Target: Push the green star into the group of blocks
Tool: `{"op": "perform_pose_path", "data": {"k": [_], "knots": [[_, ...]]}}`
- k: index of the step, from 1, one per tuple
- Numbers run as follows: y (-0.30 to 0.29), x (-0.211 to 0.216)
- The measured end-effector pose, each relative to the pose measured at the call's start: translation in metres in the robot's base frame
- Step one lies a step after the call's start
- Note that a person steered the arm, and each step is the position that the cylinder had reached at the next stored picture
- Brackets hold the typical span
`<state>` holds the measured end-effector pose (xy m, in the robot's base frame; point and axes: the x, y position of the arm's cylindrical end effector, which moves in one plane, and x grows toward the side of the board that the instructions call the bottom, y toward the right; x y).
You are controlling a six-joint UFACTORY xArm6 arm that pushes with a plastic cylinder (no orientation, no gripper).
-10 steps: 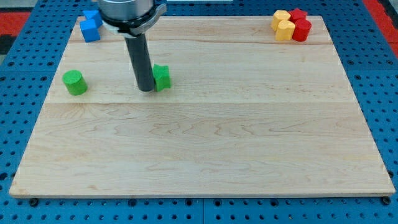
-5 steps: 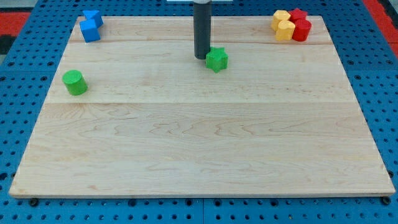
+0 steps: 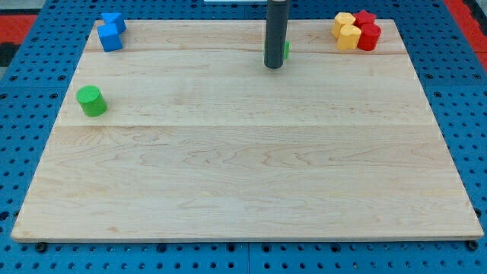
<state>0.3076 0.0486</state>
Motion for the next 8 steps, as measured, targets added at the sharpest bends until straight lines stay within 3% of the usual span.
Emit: {"op": "perform_pose_path", "data": {"k": [2, 8], "knots": [[-0.031, -0.005], [0.041, -0.071]]}}
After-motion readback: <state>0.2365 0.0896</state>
